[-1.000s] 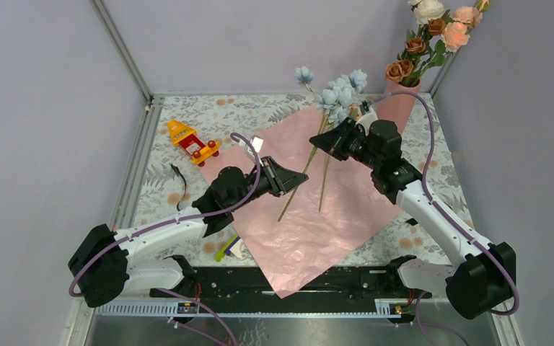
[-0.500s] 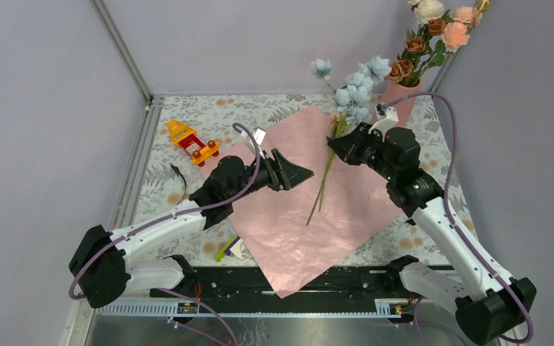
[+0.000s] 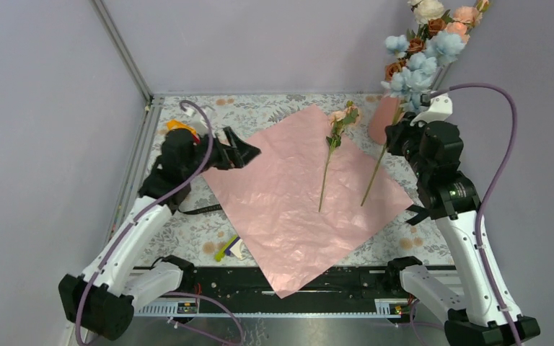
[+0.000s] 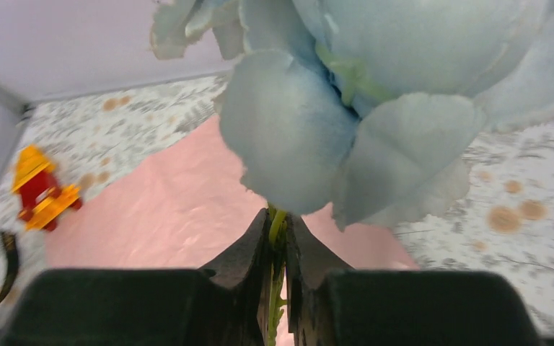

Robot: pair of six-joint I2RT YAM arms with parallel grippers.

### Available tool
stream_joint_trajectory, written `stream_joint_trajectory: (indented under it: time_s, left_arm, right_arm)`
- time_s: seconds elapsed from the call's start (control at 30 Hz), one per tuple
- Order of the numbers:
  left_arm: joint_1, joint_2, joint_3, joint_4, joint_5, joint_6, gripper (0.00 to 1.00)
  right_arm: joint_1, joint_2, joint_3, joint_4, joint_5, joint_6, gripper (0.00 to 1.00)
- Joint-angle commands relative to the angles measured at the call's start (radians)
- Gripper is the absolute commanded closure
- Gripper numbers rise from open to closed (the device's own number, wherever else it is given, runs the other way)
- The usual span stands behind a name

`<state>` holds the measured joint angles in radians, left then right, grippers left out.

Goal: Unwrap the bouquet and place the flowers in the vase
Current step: Insert the fake flower into the vase.

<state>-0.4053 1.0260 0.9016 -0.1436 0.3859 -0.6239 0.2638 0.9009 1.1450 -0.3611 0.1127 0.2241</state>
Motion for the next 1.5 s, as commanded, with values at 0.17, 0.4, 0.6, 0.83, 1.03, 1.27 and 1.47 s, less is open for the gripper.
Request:
stream_joint_trajectory:
  time_s: [0.17,0.4,0.6,0.83,1.03,1.27,1.47]
  left_arm:
    - [0.244,-0.129,0.076,-0.191,-0.037,0.29,0.07]
    - [0.303,-0.152,0.05,-0.227,-0.179,0.373,0.07]
    - [0.303,-0.165,0.044,-0.243,-0.198,0.383,0.07]
    - [0.303,-0.161,0.051,-0.247,-0.204,0.38,0.07]
    - [0.303,-0.162,0.048,-0.239,-0.196,0.367,0.07]
    - [0.314,-0.164,0.036,-0.235,-0.193,0.362,0.07]
    - [0.335,-0.158,0.036,-0.234,-0.191,0.359,0.07]
  right_arm:
    - [-0.159,0.022,0.191,0.025,0.03,-0.146,1.0]
    - [-0.179,0.124,0.335,0.175,0.069,-0.268,1.0]
    - [-0.2,0.215,0.391,0.382,0.11,-0.347,1.0]
    - [-0.302,0.312,0.407,0.59,0.064,-0.298,1.0]
    - [-0.348,0.396,0.393,0.768,0.054,-0.248,1.0]
    - [-0.374,0.505,0.456,0.828,0.055,-0.23,1.0]
    - [-0.379,0.588,0.529,0.825,0.04,-0.23,1.0]
